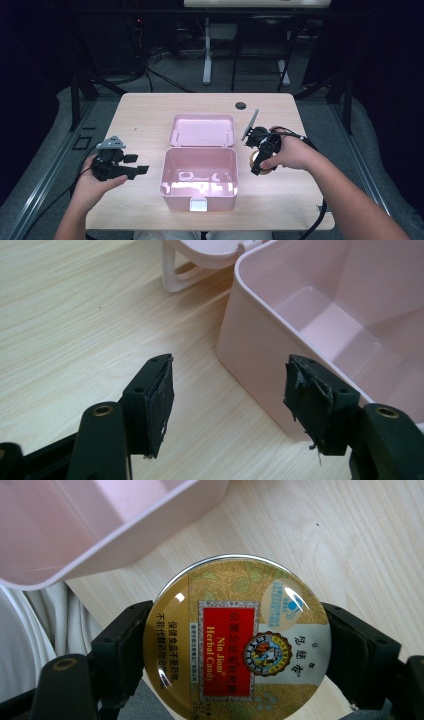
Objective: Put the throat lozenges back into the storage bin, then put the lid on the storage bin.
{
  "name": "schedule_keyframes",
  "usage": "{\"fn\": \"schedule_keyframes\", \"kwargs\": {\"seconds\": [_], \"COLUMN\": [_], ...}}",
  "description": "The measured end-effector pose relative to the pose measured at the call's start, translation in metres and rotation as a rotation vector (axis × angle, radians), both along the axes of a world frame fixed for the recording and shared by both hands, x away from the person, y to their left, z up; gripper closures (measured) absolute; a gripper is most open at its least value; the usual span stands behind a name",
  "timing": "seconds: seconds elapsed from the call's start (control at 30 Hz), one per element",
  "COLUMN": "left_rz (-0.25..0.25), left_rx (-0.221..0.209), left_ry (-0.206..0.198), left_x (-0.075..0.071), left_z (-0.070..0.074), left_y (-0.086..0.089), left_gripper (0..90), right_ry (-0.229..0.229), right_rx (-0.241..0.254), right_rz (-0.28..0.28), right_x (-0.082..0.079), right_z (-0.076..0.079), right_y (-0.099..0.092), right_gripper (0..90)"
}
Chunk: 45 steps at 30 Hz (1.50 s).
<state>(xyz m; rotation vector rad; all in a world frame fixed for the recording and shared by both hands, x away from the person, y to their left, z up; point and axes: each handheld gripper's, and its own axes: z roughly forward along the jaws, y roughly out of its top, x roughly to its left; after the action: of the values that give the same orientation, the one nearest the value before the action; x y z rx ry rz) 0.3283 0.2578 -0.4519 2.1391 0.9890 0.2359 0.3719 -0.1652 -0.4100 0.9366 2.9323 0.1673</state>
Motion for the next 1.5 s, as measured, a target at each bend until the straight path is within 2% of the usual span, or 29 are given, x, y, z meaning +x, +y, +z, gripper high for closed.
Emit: {"fn": "schedule_keyframes", "kwargs": {"seconds": [0.97, 1.5], "left_rz": [-0.001, 0.003], "left_rx": [0.004, -0.002], "left_ry": [0.007, 0.006], "left_x": [0.000, 0.000], "left_z": [-0.001, -0.001], "left_y": [0.000, 0.002], "left_gripper": [36.1, 36.1], "right_ry": [-0.014, -0.016], "right_rx": [0.003, -0.007], "right_rz": [0.127, 0.188], "right_x": [0.001, 0.000], "right_z": [0.019, 0.020], "right_y": [0.035, 0.056], "right_gripper": [20.0, 20.0]}}
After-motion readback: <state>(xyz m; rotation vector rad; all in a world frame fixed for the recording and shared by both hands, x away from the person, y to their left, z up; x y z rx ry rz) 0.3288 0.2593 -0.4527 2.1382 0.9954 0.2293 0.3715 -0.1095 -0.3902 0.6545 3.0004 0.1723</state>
